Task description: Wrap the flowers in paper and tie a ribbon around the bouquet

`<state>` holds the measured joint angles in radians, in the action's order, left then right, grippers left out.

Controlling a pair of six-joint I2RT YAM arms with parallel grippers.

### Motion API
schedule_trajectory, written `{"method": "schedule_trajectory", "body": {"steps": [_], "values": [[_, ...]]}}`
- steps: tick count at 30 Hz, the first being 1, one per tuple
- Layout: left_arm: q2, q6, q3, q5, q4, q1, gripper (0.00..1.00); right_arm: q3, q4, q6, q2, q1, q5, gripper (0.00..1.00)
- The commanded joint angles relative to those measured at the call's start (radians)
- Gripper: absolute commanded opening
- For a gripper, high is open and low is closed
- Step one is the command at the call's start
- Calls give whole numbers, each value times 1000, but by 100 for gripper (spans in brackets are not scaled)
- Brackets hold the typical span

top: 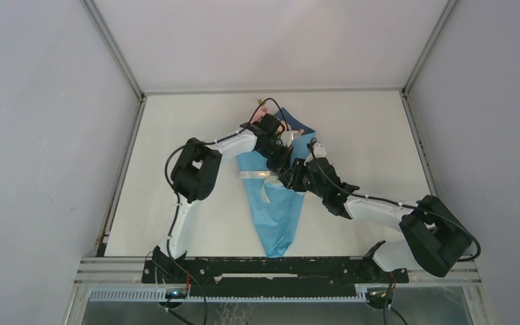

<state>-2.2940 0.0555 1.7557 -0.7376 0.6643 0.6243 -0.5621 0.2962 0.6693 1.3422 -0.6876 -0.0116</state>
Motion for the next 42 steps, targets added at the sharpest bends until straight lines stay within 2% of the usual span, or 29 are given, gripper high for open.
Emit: {"method": "schedule_trajectory", "body": {"steps": [1,8,14,22,25,30,32,37,42], "values": [[85,195,-62,22,-186,1,0,-2,81,32,57,-22,-81,44],[79,199,-71,44,-188,1,0,-33,17,-61,71,-56,-103,42],[92,201,-81,45,-188,0,1,-33,5,-131,66,14,73,42],[117,200,-99,72,-201,1,3,-33,61,-186,41,23,113,43],[117,194,-107,67,-197,2,4,-42,110,-284,39,10,214,45],[120,184,-114,83,-195,1,4,-130,38,-434,-6,21,396,47],[120,184,-114,88,-201,0,4,-130,13,-454,-25,-12,340,48],[116,179,-110,91,-206,1,4,-130,-45,-425,42,-155,37,47],[116,165,-113,102,-203,0,5,-172,-57,-406,115,-234,-90,48]]}}
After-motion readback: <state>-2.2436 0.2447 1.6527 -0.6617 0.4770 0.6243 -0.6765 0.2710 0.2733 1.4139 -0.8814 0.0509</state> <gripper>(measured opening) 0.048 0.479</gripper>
